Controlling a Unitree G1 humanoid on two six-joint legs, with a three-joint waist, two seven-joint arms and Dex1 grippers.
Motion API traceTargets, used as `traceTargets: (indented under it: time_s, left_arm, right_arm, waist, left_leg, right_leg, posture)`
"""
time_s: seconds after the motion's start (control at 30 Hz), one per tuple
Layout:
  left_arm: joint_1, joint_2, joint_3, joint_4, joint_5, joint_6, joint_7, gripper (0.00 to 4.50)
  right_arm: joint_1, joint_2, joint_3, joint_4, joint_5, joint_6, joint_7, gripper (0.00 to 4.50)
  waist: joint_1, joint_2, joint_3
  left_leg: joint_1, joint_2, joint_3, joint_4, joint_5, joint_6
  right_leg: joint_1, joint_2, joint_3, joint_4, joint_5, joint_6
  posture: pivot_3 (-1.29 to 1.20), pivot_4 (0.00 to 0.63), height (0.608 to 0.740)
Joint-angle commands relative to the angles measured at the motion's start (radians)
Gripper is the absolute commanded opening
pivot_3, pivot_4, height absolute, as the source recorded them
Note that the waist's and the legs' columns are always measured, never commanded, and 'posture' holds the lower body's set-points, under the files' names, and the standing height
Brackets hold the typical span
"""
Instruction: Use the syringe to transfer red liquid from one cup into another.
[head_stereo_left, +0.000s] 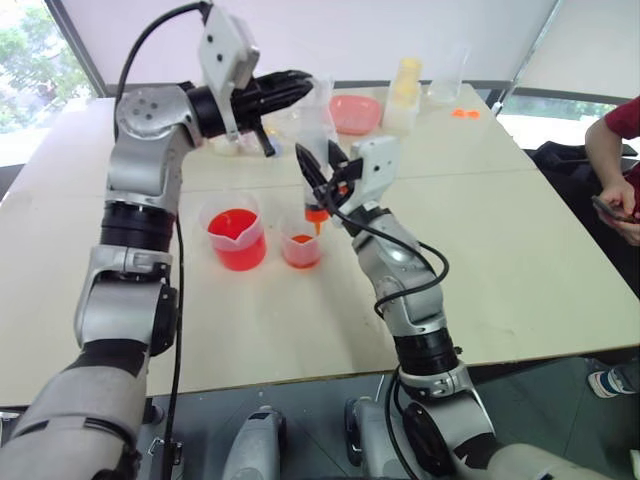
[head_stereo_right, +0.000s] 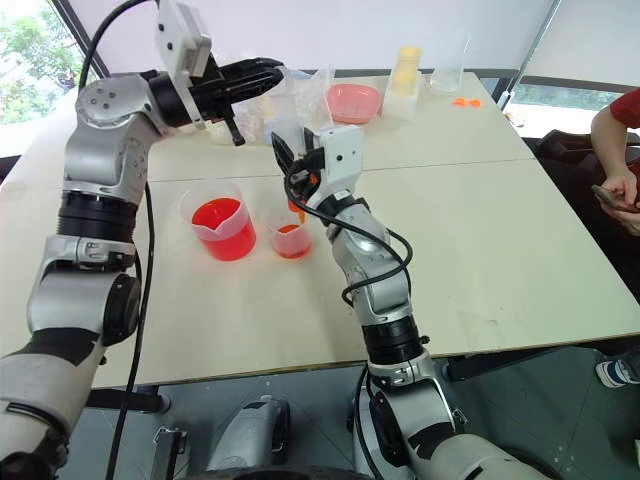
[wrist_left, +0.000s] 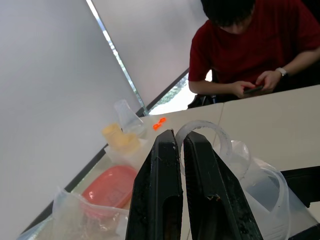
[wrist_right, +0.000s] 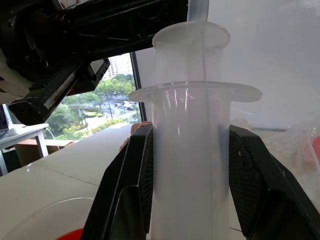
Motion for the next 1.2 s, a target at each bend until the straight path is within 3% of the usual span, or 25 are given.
traceTargets:
  time_s: [0.03,0.37,0.8,0.97,1.0,1.2]
  left_arm:
    - [0.017,-0.008,-0.01,-0.056,-0.028,0.036,-0.037,0.06]
    - [0.104,-0.016,-0.009,-0.207,-0.08,0.172,-0.072,0.06]
    - [0.18,-0.016,-0.03,-0.241,-0.049,0.176,-0.07,0.06]
    - [0.15,-0.012,0.015,-0.227,-0.086,0.218,-0.053,0.06]
    - [0.138,-0.003,0.027,-0.217,-0.089,0.227,-0.053,0.75]
    - [0.1,0.051,0.087,-0.181,-0.117,0.239,-0.033,3.27]
  right_arm:
    - [-0.041,0.028,0.018,-0.054,0.017,-0.041,0.014,1.52]
    - [-0.071,0.043,0.01,-0.071,0.023,-0.036,0.012,1.52]
    - [-0.107,0.037,-0.011,-0.082,0.029,-0.034,0.012,1.52]
    - [-0.107,0.038,-0.011,-0.089,0.03,-0.032,0.012,1.52]
    - [-0.108,0.038,-0.011,-0.089,0.029,-0.033,0.012,1.52]
    - [-0.113,0.037,-0.012,-0.087,0.028,-0.032,0.018,1.52]
  waist:
    - [0.0,0.0,0.0]
    - [0.0,0.0,0.0]
    - [0.001,0.0,0.0]
    - [0.001,0.0,0.0]
    - [0.001,0.0,0.0]
    - [-0.002,0.0,0.0]
  left_leg:
    - [0.0,0.0,0.0,0.0,0.0,0.0]
    - [0.0,0.0,0.0,0.0,0.0,0.0]
    - [0.0,0.0,0.0,0.0,0.0,0.0]
    - [0.0,0.0,0.0,0.0,0.0,0.0]
    - [0.0,0.0,0.0,0.0,0.0,0.0]
    - [0.0,0.0,0.0,0.0,0.0,0.0]
  right_leg:
    - [0.0,0.0,0.0,0.0,0.0,0.0]
    - [0.0,0.0,0.0,0.0,0.0,0.0]
    - [0.0,0.0,0.0,0.0,0.0,0.0]
    - [0.0,0.0,0.0,0.0,0.0,0.0]
    - [0.0,0.0,0.0,0.0,0.0,0.0]
    - [0.0,0.0,0.0,0.0,0.0,0.0]
  posture:
    - [0.0,0.15,0.74]
    - [0.0,0.15,0.74]
    - [0.0,0.15,0.74]
    - [0.0,0.15,0.74]
    - [0.0,0.15,0.74]
    - [0.0,0.15,0.74]
